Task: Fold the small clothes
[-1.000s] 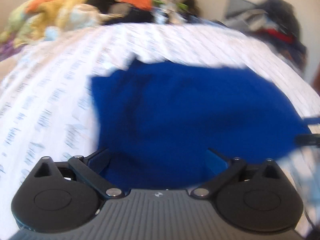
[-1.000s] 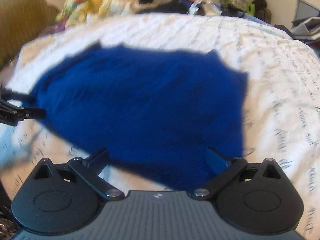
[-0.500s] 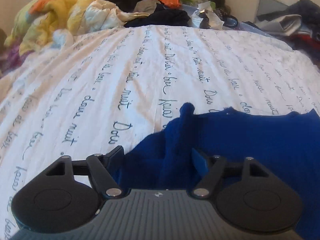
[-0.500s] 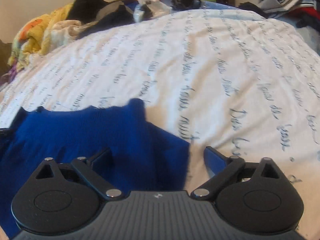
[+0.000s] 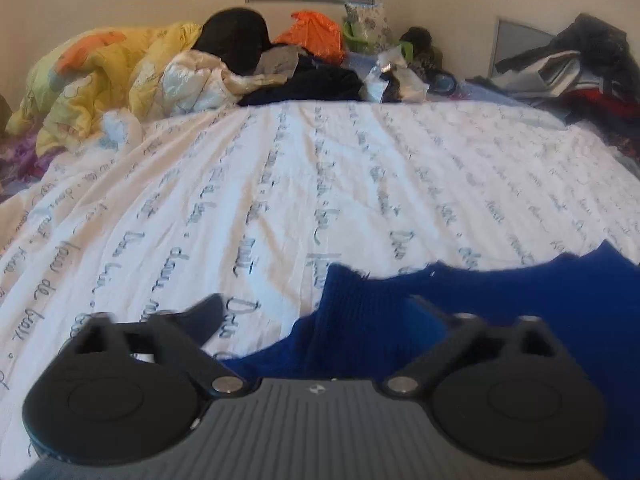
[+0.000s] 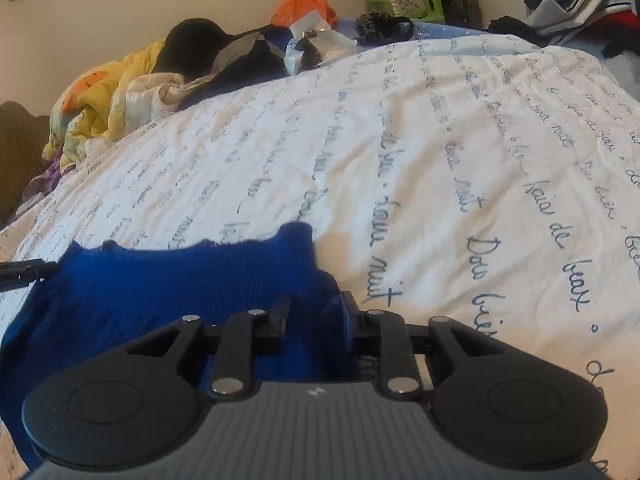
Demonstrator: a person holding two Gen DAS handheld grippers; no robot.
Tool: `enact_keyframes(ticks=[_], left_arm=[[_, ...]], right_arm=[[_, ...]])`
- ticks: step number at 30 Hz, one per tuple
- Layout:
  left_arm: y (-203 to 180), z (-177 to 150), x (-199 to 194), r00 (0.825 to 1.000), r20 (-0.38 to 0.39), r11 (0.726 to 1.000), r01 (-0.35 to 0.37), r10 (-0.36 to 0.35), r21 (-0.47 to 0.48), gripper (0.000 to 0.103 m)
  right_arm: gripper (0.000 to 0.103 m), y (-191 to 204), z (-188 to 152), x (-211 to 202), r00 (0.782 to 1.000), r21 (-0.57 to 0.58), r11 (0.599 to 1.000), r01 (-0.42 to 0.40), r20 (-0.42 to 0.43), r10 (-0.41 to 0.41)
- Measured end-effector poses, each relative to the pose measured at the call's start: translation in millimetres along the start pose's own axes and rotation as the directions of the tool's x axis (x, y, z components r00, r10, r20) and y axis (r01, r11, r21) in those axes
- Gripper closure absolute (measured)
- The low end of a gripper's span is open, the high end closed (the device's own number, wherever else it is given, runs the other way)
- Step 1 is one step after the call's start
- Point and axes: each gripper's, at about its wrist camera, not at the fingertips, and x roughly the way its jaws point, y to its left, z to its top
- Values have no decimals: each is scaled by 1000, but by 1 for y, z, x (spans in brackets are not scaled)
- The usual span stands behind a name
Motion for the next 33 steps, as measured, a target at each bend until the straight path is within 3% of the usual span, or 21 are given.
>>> enact_keyframes(ticks=[1, 2, 3, 5, 6, 7, 8, 9, 11, 14, 17, 19, 20, 21, 23, 27, 28, 30, 31, 33], left_arm=[[-6, 5, -1, 1000, 16, 1000, 10, -10, 13, 0], [-12, 9, 2, 1000, 8, 1000, 17, -17, 22, 1], [-18, 12, 7, 1000, -9, 999, 25, -25, 25, 4], [-29, 14, 27, 997, -71, 999, 38, -36, 36, 13], [-31, 12, 39, 993, -112, 999, 30, -26, 36, 28], [-33, 11, 50, 987, -158, 999, 20, -15, 35, 50], [-29, 8, 57, 987, -161, 999, 28, -25, 17, 52], [-27, 8, 57, 991, -137, 1000, 10, -8, 18, 75], [-23, 8, 58, 991, -129, 999, -20, 23, 26, 79], [-23, 3, 53, 994, -106, 998, -22, 29, 65, 78], [-27, -2, 21, 994, -19, 992, -105, 107, 74, 57], [-22, -12, -17, 986, 68, 988, -152, 149, 29, 0], [-16, -24, -43, 979, 124, 986, -159, 163, -46, 3], [-8, -36, -64, 977, 148, 985, -134, 150, -113, 0], [7, -61, -95, 983, 123, 966, -102, 134, -239, 0], [30, -107, -127, 998, -21, 873, -61, 58, -485, 5], [35, -119, -135, 998, -44, 835, -53, 34, -548, 5], [39, -137, -145, 998, -62, 775, -38, -2, -631, 5], [38, -142, -147, 998, -59, 752, -22, -22, -659, 4], [35, -146, -150, 998, -32, 728, 19, -55, -685, 3]], right_arm=[[60, 1, 6, -3, 1000, 7, 1000, 1, 23, -1], [34, 3, 12, -5, 999, 11, 1000, -3, 43, 2], [17, 5, 17, -4, 998, 7, 1000, -6, 57, 6], [18, 14, 24, 10, 999, -31, 1000, -4, 34, 6], [18, 18, 26, 19, 1000, -50, 999, -4, 4, 4], [22, 23, 26, 31, 1000, -73, 997, -12, -27, 10], [51, 27, 25, 41, 998, -99, 995, -13, -60, 7], [77, 31, 22, 52, 995, -136, 991, 15, -96, -28], [80, 31, 19, 53, 997, -169, 985, 34, -57, -45], [80, 18, 20, 47, 998, -95, 995, 2, -58, -8], [78, 30, 20, 26, 996, -102, 991, 90, -19, -92], [76, 46, 14, -1, 994, -122, 988, 98, 57, -92], [67, 53, 8, -15, 994, -109, 992, 69, 90, -59], [40, 62, 1, -25, 995, -105, 994, 23, 99, -12], [11, 84, -19, -34, 993, -146, 988, -56, 97, 71], [12, 130, -55, -22, 993, -280, 956, -87, 46, 104], [12, 137, -63, -15, 996, -306, 949, -74, 32, 88], [10, 142, -76, 0, 998, -322, 945, -52, 6, 57], [9, 140, -84, 3, 997, -325, 945, -44, 40, 61], [7, 136, -89, 1, 993, -318, 947, -55, 79, 84]])
